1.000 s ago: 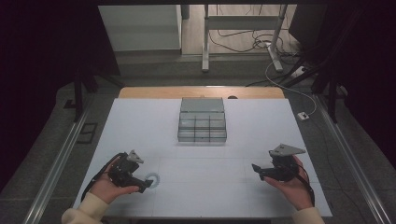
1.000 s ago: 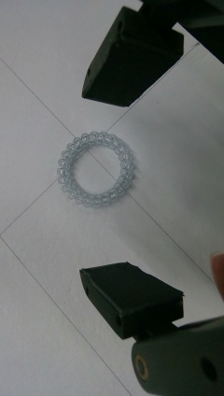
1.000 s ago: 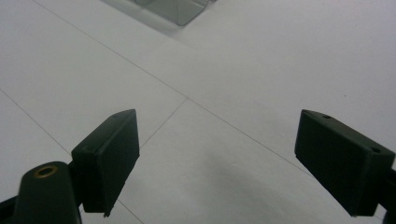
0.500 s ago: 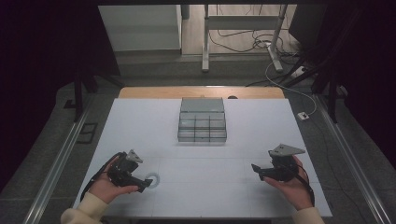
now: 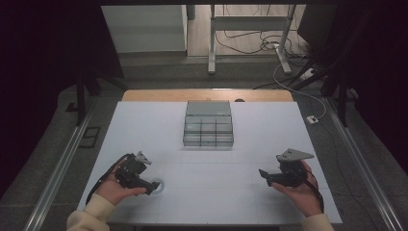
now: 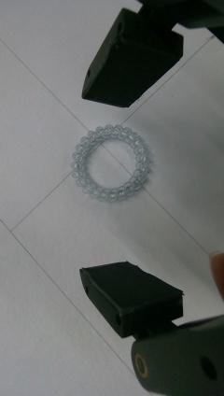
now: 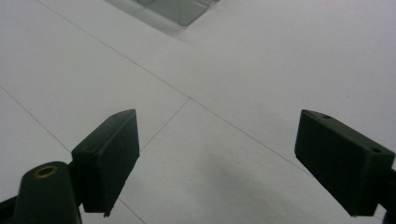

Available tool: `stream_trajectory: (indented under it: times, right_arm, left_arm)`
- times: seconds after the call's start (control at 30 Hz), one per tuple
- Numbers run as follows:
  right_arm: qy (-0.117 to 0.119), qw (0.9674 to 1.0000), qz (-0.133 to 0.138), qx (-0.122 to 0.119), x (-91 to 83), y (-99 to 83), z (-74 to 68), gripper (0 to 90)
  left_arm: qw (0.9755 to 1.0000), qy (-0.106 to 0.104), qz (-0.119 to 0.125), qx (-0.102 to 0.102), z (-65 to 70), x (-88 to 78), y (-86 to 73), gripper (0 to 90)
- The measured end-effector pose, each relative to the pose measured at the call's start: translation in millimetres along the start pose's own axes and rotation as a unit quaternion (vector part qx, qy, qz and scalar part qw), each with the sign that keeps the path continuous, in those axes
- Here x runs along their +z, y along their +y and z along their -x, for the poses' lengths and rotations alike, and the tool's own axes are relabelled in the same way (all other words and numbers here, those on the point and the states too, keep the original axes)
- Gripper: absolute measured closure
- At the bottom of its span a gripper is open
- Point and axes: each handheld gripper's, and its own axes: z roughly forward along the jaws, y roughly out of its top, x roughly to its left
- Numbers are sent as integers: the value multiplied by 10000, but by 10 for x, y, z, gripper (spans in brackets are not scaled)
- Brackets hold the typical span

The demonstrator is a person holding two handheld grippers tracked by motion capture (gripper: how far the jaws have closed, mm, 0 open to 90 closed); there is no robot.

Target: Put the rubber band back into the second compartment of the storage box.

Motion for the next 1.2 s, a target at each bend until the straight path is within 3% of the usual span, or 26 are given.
stream_trajectory:
  times: [0.3, 0.73, 0.97, 1.2]
  right_arm:
    - [1, 10000, -23, -12, 2, -1, 0, 138]
    - [2, 10000, -57, -16, 11, -2, -6, 138]
    - [3, 10000, -67, -20, 16, -4, -9, 138]
    - [-3, 10000, -80, -28, 16, -4, -7, 139]
  left_arm:
    - [9999, 52, -164, -8, -50, 95, 94, 164]
    - [9993, 113, -355, -81, -99, 208, 50, 194]
    - [9985, 194, -496, -90, -89, 292, 47, 287]
    - [9978, 173, -628, 88, -72, 308, 46, 438]
